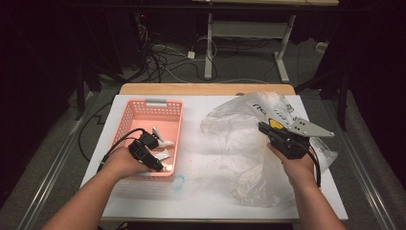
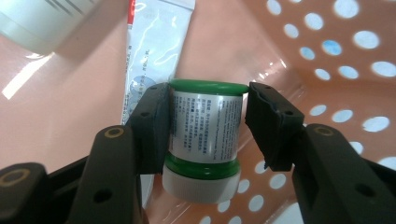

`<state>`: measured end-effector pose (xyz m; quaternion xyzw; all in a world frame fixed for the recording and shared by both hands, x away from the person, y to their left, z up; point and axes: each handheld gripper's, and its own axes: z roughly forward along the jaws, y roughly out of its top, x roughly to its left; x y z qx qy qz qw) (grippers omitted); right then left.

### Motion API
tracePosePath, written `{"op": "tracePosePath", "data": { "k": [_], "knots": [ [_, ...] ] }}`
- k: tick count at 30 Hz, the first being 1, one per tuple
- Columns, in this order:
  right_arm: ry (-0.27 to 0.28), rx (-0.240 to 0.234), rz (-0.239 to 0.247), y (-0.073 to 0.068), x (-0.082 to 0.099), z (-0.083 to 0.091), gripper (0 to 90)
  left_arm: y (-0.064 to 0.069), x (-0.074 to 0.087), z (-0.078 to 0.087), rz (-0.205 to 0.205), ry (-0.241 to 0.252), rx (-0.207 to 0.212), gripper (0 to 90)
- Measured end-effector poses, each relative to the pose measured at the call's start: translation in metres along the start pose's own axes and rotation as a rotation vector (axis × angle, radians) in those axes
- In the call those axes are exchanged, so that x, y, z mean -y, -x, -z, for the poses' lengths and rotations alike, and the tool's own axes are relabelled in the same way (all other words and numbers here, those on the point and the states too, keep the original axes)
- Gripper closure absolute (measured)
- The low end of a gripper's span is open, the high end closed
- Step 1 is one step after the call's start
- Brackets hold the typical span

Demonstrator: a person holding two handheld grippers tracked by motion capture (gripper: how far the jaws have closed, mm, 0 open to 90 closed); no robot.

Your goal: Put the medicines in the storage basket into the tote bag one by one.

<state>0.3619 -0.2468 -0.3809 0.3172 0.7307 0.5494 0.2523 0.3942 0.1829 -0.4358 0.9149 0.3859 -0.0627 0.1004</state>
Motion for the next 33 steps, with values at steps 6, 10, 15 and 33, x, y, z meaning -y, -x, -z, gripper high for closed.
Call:
{"op": "tracePosePath", "data": {
  "k": [6, 10, 15, 33],
  "knots": [
    [0.0, -0.004, 0.0, 0.0, -0.001, 0.001, 90.0, 0.003, -0.007, -0.006, -0.015, -0.051, -0.013, 49.0],
    [0.001, -0.009, 0.0, 0.0, 0.0, 0.001, 90.0, 0.004, -0.006, -0.006, -0.02, -0.047, -0.019, 49.8],
    [0.001, -0.009, 0.001, -0.001, 0.0, 0.0, 90.0, 0.005, -0.004, -0.003, -0.032, -0.022, -0.031, 50.3],
    [0.009, -0.01, -0.001, 0.001, 0.0, 0.001, 90.0, 0.011, 0.007, 0.01, -0.046, 0.155, -0.046, 53.8]
  ]
}}
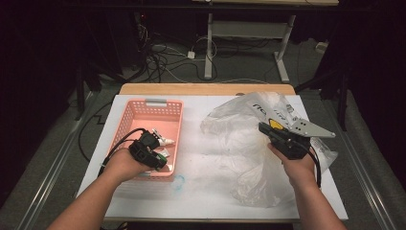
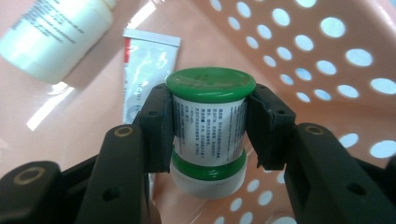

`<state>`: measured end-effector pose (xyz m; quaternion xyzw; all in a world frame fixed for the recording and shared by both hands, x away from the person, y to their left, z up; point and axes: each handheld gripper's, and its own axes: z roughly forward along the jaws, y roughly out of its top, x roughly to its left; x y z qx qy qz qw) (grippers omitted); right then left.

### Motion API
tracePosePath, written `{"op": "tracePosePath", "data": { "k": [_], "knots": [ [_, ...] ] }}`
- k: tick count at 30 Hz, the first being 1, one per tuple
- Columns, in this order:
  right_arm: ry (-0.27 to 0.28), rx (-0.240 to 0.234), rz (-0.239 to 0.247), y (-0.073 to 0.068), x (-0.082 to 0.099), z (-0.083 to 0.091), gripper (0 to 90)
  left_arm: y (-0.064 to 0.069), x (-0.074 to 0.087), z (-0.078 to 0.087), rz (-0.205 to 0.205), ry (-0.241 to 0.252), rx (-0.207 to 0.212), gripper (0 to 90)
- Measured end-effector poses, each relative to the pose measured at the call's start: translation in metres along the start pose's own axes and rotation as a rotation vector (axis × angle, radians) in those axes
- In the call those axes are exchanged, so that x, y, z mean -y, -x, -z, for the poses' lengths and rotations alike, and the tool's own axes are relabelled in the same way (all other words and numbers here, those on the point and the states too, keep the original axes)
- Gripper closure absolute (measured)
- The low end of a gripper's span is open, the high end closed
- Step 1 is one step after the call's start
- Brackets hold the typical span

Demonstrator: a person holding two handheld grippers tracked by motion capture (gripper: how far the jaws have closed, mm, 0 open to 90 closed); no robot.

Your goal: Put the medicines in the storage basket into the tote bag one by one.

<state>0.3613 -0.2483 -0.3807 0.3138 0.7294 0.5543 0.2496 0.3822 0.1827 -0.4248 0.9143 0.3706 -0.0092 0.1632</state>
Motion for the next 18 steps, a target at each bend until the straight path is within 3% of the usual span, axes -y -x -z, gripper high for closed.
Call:
{"op": "tracePosePath", "data": {
  "k": [6, 18],
  "knots": [
    [-0.003, 0.0, 0.003, 0.0, 0.0, 0.0, 90.0, 0.0, 0.005, 0.006, 0.014, 0.056, -0.009, 53.8],
    [-0.001, -0.002, -0.003, -0.001, 0.0, 0.001, 90.0, 0.004, 0.03, 0.017, 0.101, 0.311, -0.04, 53.8]
  ]
}}
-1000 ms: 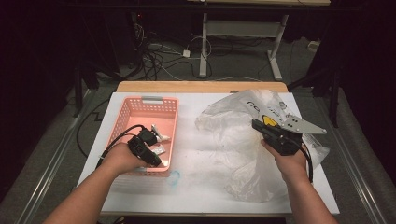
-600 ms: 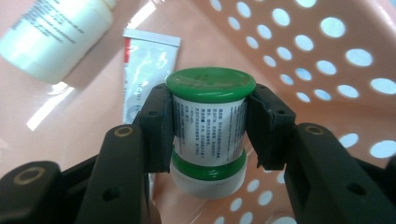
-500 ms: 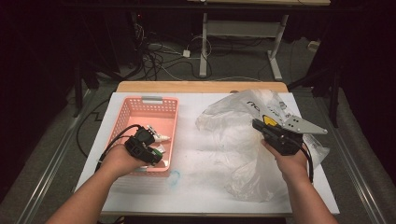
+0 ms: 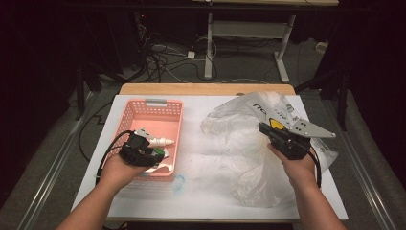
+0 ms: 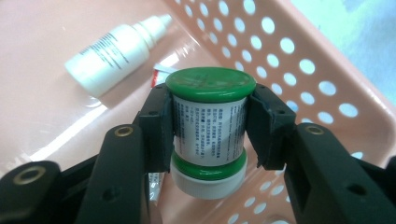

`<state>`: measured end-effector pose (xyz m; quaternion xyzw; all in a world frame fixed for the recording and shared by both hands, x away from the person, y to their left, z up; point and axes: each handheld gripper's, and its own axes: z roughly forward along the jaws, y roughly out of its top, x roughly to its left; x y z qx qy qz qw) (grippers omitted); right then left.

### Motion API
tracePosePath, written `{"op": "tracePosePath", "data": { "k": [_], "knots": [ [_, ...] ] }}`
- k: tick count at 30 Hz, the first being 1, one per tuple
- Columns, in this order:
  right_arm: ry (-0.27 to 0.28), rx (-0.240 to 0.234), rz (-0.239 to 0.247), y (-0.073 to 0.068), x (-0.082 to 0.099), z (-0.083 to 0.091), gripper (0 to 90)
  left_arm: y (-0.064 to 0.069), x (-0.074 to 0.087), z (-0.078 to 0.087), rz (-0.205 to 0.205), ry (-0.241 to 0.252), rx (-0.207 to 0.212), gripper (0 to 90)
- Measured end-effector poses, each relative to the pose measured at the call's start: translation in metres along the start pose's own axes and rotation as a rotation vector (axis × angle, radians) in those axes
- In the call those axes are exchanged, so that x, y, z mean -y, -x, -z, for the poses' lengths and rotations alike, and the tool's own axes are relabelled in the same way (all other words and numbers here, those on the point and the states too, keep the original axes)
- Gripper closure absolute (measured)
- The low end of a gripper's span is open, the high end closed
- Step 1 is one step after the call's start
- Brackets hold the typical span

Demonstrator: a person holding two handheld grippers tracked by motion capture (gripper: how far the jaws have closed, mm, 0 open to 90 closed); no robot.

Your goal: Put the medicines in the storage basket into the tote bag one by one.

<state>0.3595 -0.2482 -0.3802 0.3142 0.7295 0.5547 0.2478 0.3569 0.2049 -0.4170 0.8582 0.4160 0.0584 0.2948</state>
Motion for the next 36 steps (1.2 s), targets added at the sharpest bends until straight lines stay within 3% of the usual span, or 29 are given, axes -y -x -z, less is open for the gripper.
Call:
{"op": "tracePosePath", "data": {
  "k": [12, 18, 21, 29, 36],
  "knots": [
    [-0.01, -0.014, 0.012, -0.001, 0.002, -0.001, 90.0, 0.008, 0.026, 0.01, 0.063, 0.215, -0.038, 53.8],
    [-0.019, -0.018, 0.015, -0.002, 0.004, -0.002, 90.0, 0.021, 0.032, 0.01, 0.018, 0.256, -0.075, 53.8],
    [-0.02, -0.015, 0.01, -0.002, 0.005, -0.001, 90.0, 0.023, 0.036, 0.009, 0.031, 0.297, -0.068, 53.8],
    [-0.02, -0.017, 0.009, -0.004, 0.005, -0.001, 90.0, 0.019, 0.04, 0.007, 0.057, 0.335, -0.048, 53.8],
    [-0.022, -0.021, 0.018, -0.004, 0.005, 0.0, 90.0, 0.023, 0.039, 0.011, 0.057, 0.367, -0.04, 53.8]
  ]
}}
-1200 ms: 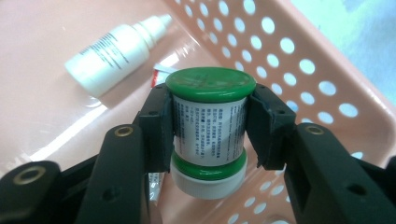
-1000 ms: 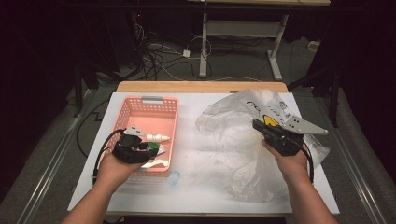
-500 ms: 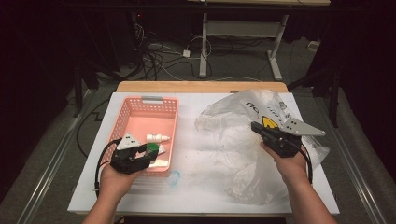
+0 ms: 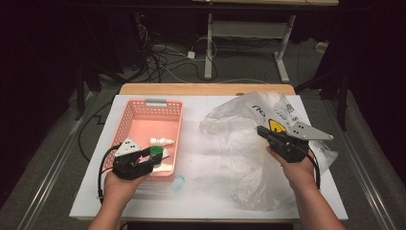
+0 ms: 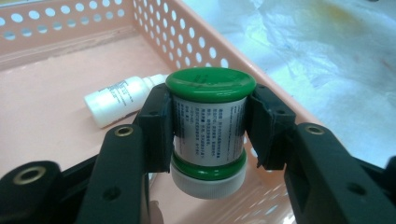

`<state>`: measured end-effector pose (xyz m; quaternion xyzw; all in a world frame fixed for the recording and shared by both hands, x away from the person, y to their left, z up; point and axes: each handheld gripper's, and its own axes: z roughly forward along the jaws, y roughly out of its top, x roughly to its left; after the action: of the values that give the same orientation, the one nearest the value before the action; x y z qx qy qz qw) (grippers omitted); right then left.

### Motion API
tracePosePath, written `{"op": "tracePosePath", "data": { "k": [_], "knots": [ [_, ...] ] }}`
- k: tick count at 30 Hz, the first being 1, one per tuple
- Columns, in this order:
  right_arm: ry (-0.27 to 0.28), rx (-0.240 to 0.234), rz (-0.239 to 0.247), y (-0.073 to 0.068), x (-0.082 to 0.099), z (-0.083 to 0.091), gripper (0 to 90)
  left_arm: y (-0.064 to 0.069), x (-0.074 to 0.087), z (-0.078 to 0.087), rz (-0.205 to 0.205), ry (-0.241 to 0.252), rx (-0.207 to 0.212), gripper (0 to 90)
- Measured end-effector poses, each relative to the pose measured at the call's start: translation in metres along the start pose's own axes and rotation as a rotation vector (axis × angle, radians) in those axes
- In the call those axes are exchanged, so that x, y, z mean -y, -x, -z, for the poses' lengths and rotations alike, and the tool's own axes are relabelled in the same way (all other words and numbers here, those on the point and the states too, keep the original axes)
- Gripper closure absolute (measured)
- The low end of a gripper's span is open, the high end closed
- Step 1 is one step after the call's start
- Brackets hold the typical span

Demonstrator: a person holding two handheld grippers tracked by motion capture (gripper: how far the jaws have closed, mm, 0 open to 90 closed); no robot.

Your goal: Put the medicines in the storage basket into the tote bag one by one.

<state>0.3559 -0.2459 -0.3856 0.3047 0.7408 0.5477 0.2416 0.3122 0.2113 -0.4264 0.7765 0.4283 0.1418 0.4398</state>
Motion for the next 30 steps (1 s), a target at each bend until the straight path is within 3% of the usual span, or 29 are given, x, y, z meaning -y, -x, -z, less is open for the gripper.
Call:
{"op": "tracePosePath", "data": {
  "k": [14, 22, 30],
  "knots": [
    [0.005, 0.0, 0.003, -0.001, -0.001, 0.003, 90.0, 0.01, -0.012, 0.005, -0.018, 0.047, 0.034, 53.8],
    [0.009, 0.005, 0.003, -0.001, -0.001, 0.004, 90.0, 0.025, -0.027, 0.004, -0.074, 0.045, 0.05, 53.8],
    [0.012, -0.004, 0.01, -0.001, -0.002, 0.004, 90.0, 0.039, -0.039, -0.007, -0.086, 0.053, 0.09, 53.8]
  ]
}}
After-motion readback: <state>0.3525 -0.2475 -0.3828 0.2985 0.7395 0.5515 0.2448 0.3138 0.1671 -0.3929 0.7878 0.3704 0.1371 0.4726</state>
